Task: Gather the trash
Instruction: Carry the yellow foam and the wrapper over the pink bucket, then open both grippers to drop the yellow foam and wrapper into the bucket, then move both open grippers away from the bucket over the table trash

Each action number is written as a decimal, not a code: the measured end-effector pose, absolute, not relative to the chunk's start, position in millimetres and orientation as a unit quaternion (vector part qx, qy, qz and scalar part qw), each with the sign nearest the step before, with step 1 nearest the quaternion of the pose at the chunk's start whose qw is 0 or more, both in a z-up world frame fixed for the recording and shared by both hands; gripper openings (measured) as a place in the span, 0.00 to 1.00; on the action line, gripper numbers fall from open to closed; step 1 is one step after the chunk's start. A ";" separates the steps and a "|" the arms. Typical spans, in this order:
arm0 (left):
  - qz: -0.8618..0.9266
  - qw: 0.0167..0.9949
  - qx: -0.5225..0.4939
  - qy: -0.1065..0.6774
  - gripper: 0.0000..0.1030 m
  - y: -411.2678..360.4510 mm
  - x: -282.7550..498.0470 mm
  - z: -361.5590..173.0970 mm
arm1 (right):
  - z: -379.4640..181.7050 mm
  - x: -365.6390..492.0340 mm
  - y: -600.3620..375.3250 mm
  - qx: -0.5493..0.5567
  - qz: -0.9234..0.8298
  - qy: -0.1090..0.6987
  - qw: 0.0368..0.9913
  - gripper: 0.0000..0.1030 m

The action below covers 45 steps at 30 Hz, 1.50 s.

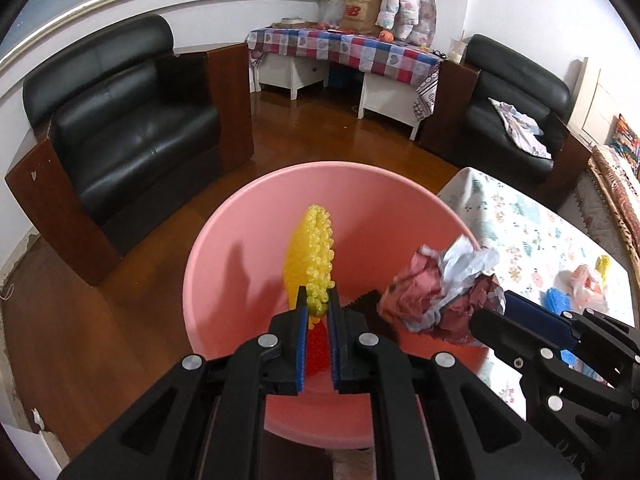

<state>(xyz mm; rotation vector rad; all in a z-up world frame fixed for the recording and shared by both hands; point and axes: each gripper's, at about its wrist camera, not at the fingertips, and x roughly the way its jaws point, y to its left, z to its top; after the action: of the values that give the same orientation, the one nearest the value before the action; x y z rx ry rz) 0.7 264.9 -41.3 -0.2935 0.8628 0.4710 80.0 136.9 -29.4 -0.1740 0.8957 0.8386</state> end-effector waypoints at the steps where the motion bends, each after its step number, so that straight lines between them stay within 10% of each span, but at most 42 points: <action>1: 0.226 0.871 -0.141 0.414 0.08 266.2 0.9 -42.9 | -30.7 80.5 138.4 -0.083 0.393 0.421 0.813 0.21; 18: 0.235 0.859 -0.148 0.430 0.09 276.4 7.7 -62.6 | -46.3 86.5 156.5 -0.087 0.391 0.439 0.804 0.22; 26: 0.241 0.860 -0.151 0.424 0.34 277.2 5.4 -62.3 | -48.0 93.5 156.2 -0.071 0.392 0.451 0.798 0.29; 45: 0.220 0.877 -0.144 0.402 0.35 254.1 -7.6 -34.0 | -26.4 72.9 115.4 -0.064 0.386 0.416 0.821 0.37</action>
<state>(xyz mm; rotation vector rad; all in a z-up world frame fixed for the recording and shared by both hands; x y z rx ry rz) -7.6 254.1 -34.0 -0.3011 0.8396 0.4600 72.9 115.4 -26.4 -0.1363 0.8848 0.8206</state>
